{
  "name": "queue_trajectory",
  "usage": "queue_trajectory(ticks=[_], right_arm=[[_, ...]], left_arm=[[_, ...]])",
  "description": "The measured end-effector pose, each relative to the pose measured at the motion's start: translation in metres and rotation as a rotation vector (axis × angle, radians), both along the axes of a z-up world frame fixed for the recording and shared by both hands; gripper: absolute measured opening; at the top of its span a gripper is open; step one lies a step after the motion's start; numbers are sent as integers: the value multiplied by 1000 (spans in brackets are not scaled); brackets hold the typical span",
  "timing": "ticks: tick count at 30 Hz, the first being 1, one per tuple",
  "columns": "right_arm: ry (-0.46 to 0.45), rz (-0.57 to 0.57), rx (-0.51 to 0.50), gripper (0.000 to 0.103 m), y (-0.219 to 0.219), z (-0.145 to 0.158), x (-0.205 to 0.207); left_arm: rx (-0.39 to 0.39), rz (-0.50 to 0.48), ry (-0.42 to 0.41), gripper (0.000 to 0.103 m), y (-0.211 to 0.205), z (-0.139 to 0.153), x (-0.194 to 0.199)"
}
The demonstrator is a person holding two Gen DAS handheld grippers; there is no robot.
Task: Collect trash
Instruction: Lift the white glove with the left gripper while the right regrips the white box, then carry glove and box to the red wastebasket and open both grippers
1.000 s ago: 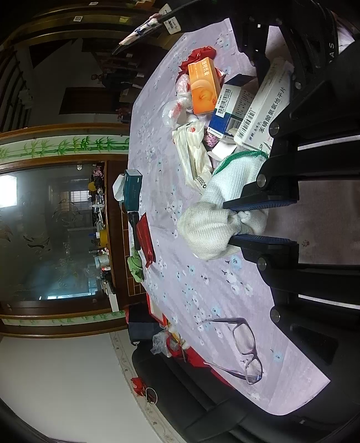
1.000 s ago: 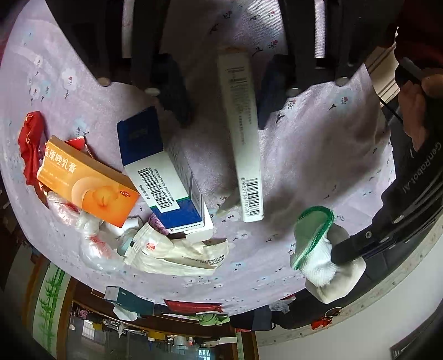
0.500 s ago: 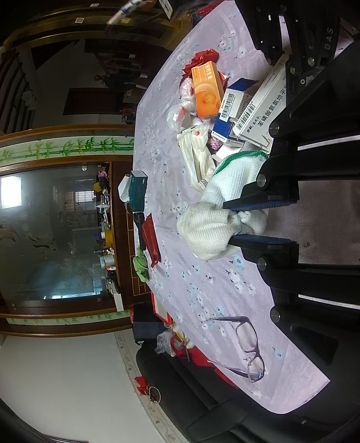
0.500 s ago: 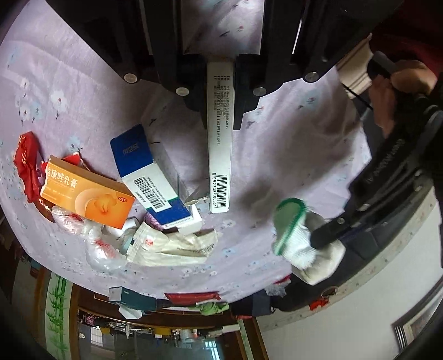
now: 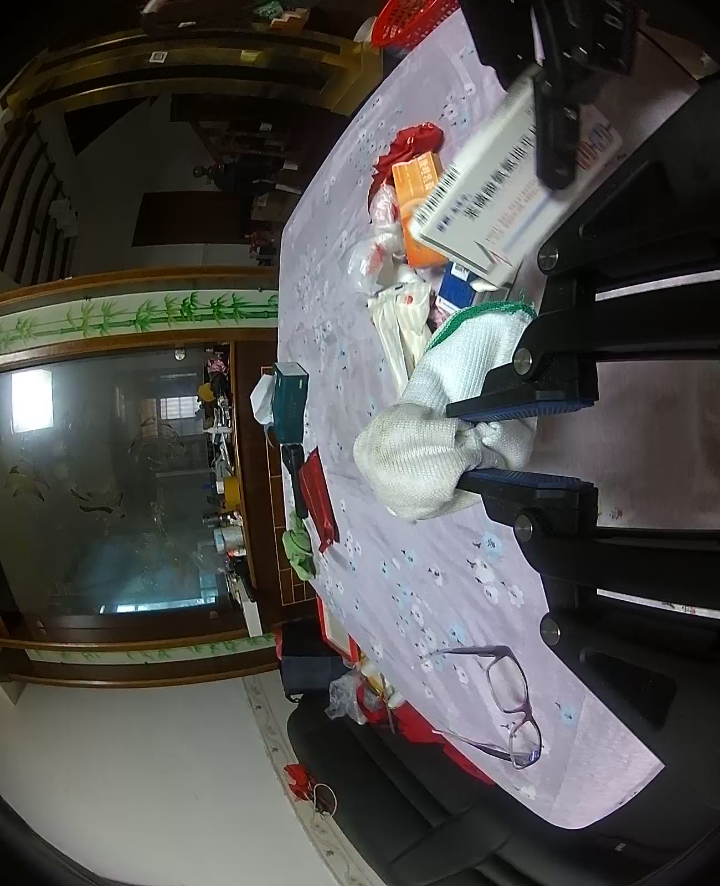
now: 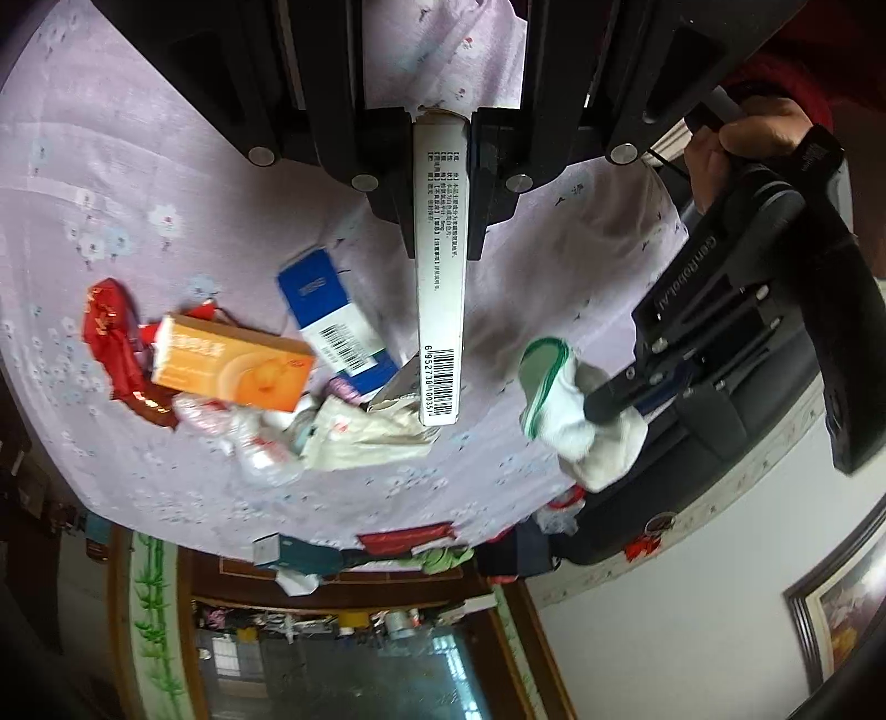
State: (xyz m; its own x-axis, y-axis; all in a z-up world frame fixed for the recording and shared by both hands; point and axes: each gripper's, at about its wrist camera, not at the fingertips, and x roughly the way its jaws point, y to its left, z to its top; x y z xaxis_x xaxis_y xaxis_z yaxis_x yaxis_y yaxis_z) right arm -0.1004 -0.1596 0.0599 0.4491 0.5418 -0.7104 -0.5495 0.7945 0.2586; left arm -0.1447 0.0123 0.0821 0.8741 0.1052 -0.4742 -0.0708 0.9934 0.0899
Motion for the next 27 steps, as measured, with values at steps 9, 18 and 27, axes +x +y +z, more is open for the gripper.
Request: queue_trajectory(ticks=[9, 18, 27], right_arm=[[-32, -225, 113, 14, -92, 22, -19], [-93, -611, 198, 14, -243, 42, -45], [-87, -894, 192, 14, -366, 37, -47]], left_arm=[[-66, -225, 32, 16, -51, 17, 2], [-166, -573, 149, 16, -173, 31, 26], [-203, -801, 278, 16, -326, 27, 67]])
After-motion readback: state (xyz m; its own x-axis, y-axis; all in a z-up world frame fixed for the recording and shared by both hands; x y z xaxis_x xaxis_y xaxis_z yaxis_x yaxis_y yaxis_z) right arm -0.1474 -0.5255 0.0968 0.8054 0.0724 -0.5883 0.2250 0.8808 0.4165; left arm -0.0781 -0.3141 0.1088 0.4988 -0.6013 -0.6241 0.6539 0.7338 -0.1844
